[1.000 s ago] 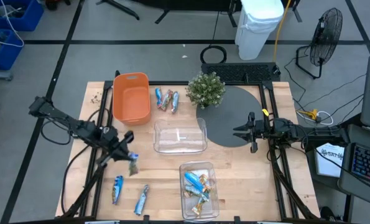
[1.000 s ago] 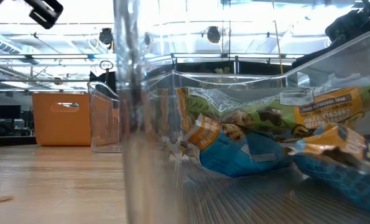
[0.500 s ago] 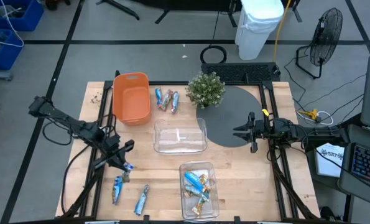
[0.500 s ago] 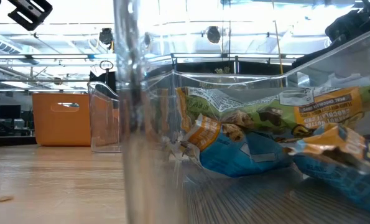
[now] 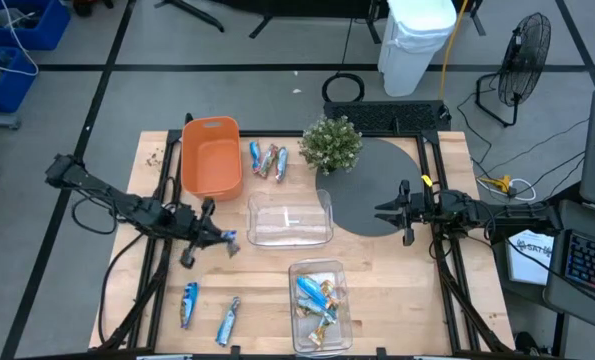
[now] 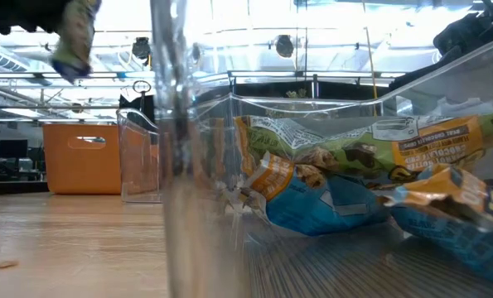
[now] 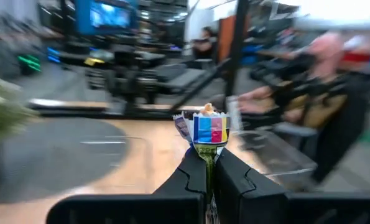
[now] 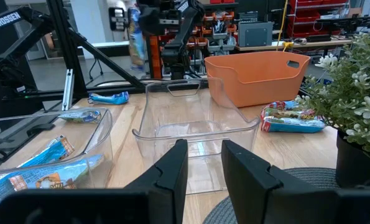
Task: Pick and place Granola Bars by type
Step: Put the purple granola bar into the top transparent bin
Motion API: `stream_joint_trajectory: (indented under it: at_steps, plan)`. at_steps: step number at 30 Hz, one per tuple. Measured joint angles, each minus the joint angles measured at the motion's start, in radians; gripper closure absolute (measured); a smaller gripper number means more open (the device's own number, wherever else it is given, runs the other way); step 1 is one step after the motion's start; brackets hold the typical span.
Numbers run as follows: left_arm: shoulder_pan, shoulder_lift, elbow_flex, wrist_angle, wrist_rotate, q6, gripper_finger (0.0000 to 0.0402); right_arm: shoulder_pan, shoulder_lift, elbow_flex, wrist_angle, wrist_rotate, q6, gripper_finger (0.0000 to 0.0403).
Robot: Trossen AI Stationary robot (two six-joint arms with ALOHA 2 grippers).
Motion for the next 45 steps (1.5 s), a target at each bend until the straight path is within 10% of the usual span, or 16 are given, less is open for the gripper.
stream_joint_trajectory:
  at_steps: [18,45]
  plan:
    - [0.114,0.232,0.059,0.161,-0.099,0.123,0.0393,0.0,0.0,0.0,0.0,0.0,0.0,0.0314]
    - [0.301,0.742,0.454,0.055,0.105,0.095,0.0391,0.0,0.0,0.0,0.0,0.0,0.0,0.0314]
